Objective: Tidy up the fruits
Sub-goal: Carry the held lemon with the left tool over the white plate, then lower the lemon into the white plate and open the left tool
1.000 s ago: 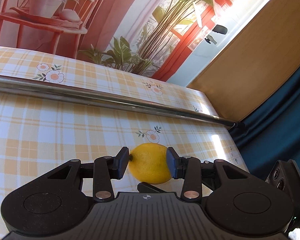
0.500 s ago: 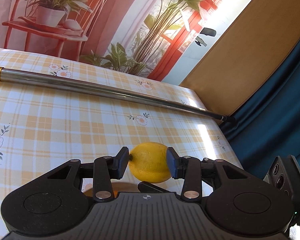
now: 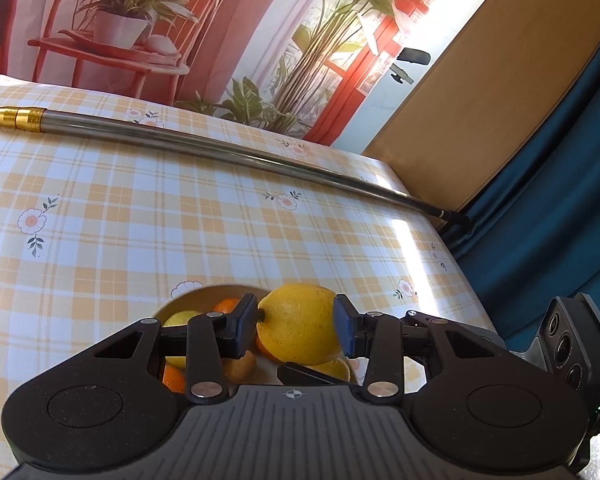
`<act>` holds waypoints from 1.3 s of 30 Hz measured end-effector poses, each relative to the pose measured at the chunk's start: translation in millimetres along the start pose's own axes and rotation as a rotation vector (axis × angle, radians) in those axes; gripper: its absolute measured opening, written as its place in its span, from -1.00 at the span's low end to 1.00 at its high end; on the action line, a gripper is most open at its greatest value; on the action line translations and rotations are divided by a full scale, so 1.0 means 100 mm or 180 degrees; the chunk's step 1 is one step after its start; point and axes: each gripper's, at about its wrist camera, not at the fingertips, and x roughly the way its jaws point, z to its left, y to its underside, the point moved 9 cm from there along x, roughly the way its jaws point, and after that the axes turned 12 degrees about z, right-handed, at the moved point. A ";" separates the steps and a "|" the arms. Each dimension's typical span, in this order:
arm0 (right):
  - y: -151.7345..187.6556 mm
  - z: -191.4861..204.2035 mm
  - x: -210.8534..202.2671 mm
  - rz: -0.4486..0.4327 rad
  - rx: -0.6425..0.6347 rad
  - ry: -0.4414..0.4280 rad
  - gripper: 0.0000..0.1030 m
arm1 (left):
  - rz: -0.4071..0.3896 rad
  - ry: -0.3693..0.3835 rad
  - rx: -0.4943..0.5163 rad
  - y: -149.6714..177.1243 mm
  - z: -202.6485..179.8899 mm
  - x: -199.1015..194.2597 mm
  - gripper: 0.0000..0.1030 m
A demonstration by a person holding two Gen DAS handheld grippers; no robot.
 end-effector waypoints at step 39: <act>0.32 0.32 0.31 0.0607 -0.0159 -0.0117 -0.09 | 0.0243 -0.0105 -0.0262 0.43 0.28 0.07 -0.17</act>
